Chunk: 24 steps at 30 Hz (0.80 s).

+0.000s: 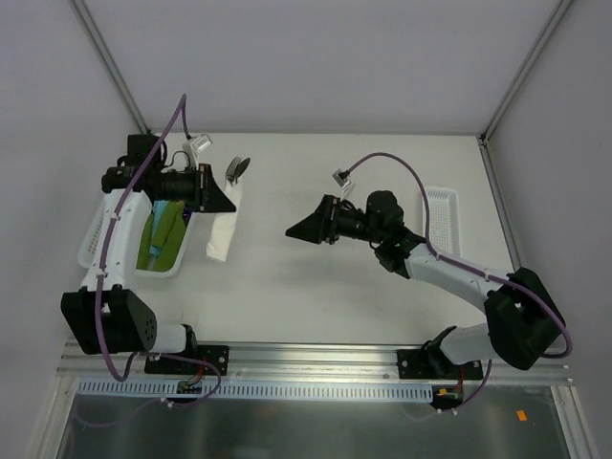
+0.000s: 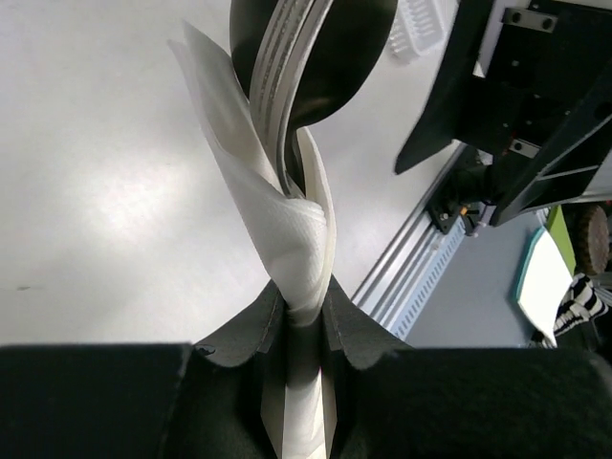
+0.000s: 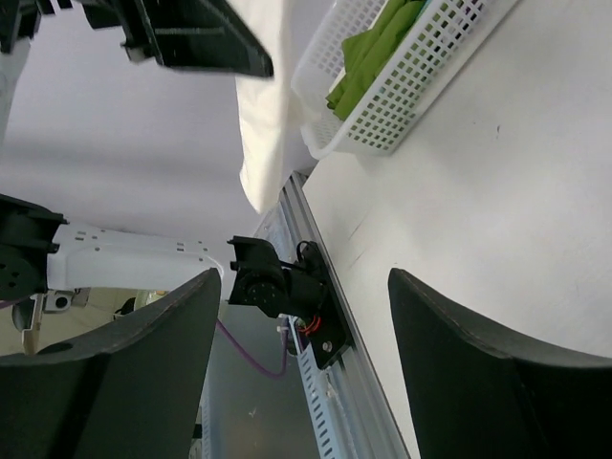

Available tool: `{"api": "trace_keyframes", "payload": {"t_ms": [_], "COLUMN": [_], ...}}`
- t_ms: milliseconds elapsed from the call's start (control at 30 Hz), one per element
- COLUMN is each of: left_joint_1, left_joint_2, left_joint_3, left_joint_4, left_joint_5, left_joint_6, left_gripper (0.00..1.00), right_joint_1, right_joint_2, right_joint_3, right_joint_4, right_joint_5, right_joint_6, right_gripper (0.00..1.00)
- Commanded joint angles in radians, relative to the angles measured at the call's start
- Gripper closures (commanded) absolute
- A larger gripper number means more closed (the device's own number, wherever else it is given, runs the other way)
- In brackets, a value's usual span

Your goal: Place the utensils on the paper napkin and roll it up

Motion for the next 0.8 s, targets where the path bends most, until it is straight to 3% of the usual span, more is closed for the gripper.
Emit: {"api": "trace_keyframes", "payload": {"t_ms": [0,300,500,767], "left_joint_1": [0.112,0.325,0.458,0.552], "left_joint_2": [0.054,0.322,0.444,0.603], "left_joint_3": [0.115,0.403,0.471,0.537], "left_joint_4": [-0.180,-0.472,-0.547,-0.658], "left_joint_5": [0.027,0.004,0.017,0.046], "left_joint_6": [0.215,0.531,0.648,0.780], "left_gripper": [1.00,1.00,1.00,1.00], "right_joint_1": [-0.011,-0.013,-0.011,-0.011], "right_joint_2": [-0.054,-0.057,-0.045,-0.034], "right_joint_3": [-0.014,-0.025,-0.016,-0.034], "right_joint_4": [-0.039,-0.056,-0.062,-0.058], "right_joint_5": [-0.017,-0.017,-0.029,-0.020], "right_joint_6": [-0.048,-0.053,-0.053,-0.050], "right_gripper": [0.27,0.27,0.27,0.27]}}
